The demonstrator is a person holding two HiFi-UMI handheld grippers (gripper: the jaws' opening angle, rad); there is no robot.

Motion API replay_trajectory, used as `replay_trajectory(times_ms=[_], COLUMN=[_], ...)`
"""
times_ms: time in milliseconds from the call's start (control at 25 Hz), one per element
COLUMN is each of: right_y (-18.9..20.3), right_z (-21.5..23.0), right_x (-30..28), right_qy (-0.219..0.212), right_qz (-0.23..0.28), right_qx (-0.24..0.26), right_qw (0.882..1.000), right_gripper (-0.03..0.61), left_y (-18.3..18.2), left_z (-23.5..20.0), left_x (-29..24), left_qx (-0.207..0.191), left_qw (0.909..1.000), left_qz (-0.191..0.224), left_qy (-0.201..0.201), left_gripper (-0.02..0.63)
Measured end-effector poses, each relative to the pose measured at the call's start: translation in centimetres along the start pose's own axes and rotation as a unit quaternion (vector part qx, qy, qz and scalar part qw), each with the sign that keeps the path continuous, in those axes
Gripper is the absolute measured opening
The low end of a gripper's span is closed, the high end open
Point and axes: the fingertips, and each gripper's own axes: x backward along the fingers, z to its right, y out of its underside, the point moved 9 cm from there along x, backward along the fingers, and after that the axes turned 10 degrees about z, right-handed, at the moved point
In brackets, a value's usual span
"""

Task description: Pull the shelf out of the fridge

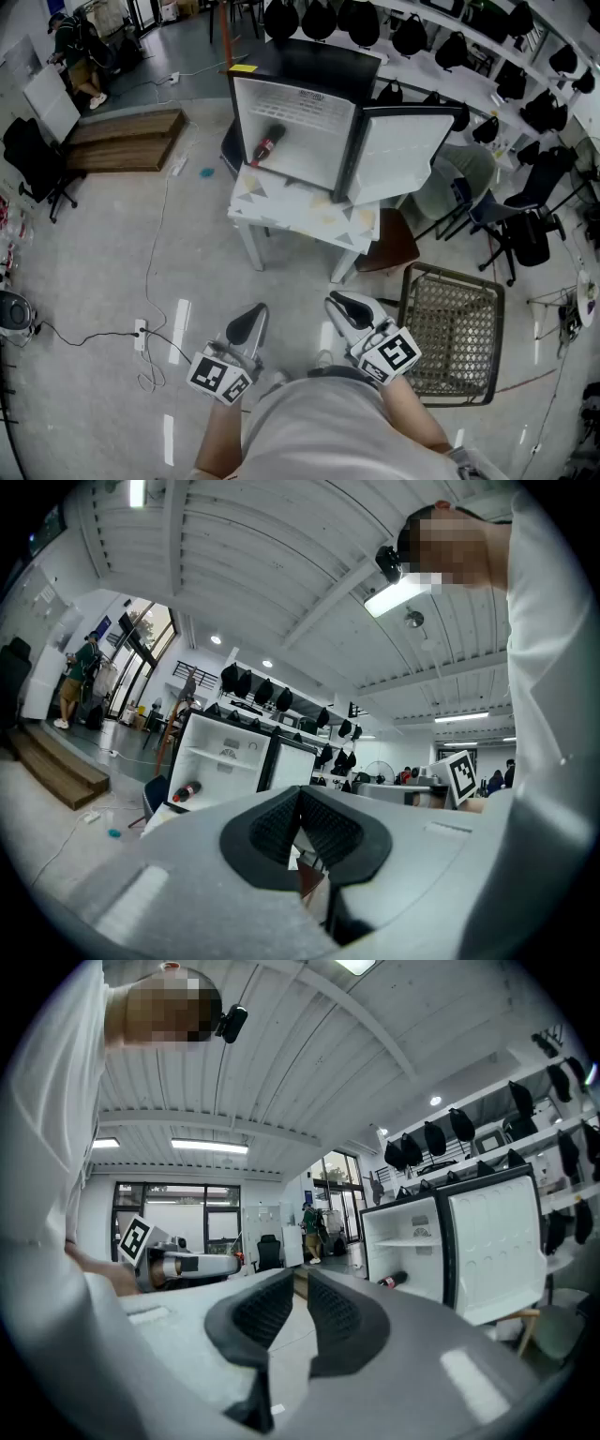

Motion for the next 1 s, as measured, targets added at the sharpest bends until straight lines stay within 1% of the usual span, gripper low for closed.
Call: replay_trajectory(times_ms=[280, 400, 560, 760, 880, 1000], right_y=[-0.1, -0.2, -0.4, -0.2, 0.1, 0.4], right_z=[3.8, 5.6, 8.5, 12.1, 13.7, 15.0], right_x=[0.5, 0.9, 1.7, 2.5, 2.4, 1.7], right_qy=[-0.006, -0.009, -0.007, -0.012, -0.014, -0.014], right_qz=[0.002, 0.008, 0.026, 0.021, 0.018, 0.012], right_qx=[-0.006, -0.007, -0.022, -0.032, -0.04, -0.043], right_qw=[1.0, 1.0, 0.999, 0.999, 0.999, 0.999], right_gripper=[0.051, 0.051, 0.049, 0.049, 0.049, 0.049], left_y=[1.0, 1.3, 2.2, 3.4, 4.3, 4.5], left_z=[0.7, 1.6, 2.9, 4.3, 4.1, 3.0], left_x=[-3.9, -5.8, -8.3, -10.8, -12.0, -13.4], left_qx=[-0.009, -0.015, -0.021, -0.033, -0.027, -0.027], left_qw=[0.9999, 0.9997, 0.9991, 0.9989, 0.9988, 0.9985], left_qz=[-0.011, -0.013, -0.029, -0.032, -0.04, -0.047], left_qy=[0.0, 0.012, 0.023, 0.011, -0.003, -0.004], left_gripper=[0.009, 0.009, 0.008, 0.008, 0.008, 0.009])
